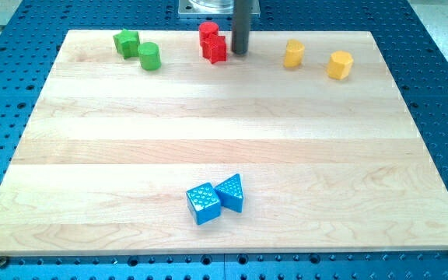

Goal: Place the yellow heart vertically below the red star

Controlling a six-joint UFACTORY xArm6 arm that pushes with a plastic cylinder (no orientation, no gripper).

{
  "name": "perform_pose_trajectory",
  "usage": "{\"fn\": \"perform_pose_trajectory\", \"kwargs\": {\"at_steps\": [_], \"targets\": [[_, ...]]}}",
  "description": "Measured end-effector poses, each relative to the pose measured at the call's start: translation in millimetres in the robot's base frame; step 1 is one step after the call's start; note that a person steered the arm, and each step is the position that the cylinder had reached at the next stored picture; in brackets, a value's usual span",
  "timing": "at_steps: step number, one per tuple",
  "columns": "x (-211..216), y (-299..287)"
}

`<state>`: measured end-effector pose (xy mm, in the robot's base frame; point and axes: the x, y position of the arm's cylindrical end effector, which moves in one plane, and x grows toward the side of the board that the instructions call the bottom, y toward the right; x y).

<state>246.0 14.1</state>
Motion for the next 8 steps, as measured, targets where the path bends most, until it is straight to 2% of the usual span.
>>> {"fn": "perform_pose_trajectory", "kwargs": {"at_steps": [1,2,3,4,5,6,7,8], "targets": [[5.4,-34.9],[43.8,-44.9],[55.0,-3.8],[42.0,72.2],[29.3,107.3],[58.2,27.0],[99.9,-82.8],[77.2,-157.2]]}}
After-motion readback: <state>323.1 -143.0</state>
